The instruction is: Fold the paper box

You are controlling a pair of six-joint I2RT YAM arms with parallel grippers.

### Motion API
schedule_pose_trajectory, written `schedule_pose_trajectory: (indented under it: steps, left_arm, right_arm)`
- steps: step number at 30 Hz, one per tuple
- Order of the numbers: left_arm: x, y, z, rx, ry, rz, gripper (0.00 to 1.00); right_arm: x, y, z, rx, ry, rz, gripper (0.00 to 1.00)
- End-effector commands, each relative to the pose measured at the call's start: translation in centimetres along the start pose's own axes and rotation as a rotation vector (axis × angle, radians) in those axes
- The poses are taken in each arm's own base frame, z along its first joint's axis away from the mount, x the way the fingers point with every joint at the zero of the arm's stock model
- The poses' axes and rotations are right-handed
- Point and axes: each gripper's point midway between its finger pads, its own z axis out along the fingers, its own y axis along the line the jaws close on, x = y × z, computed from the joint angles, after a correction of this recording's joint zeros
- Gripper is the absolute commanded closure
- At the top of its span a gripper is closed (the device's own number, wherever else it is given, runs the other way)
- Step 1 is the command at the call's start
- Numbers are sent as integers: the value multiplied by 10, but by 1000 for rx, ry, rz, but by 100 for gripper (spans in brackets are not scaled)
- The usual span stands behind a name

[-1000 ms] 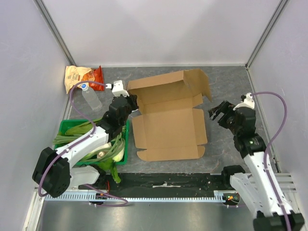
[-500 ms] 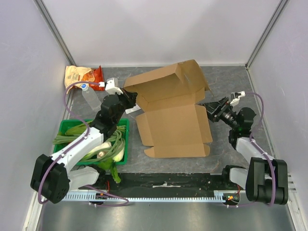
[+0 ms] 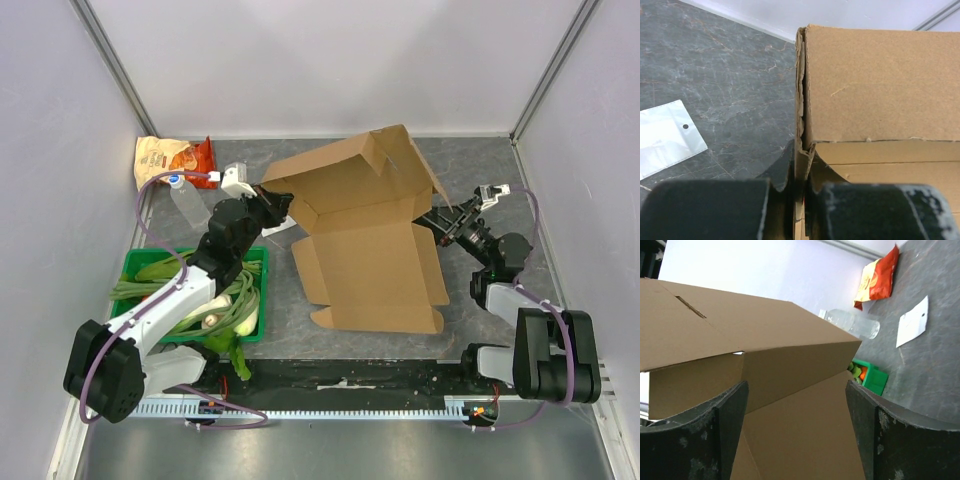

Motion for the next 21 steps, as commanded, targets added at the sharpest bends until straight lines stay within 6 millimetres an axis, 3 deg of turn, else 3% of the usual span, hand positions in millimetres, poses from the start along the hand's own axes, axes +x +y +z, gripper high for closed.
schedule_pose_trajectory:
  steps: [1, 7, 21]
  left_arm:
    - [-20, -26, -5, 107, -63, -61, 98]
    - [-16, -22, -6, 117, -68, -35, 98]
    - [-15, -16, -4, 139, -80, 25, 98]
  right_arm:
    - [13, 50, -3, -198, 28, -167, 14]
    - [15, 77, -3, -285, 25, -155, 12]
    - [38, 91, -11, -283, 94, -198, 7]
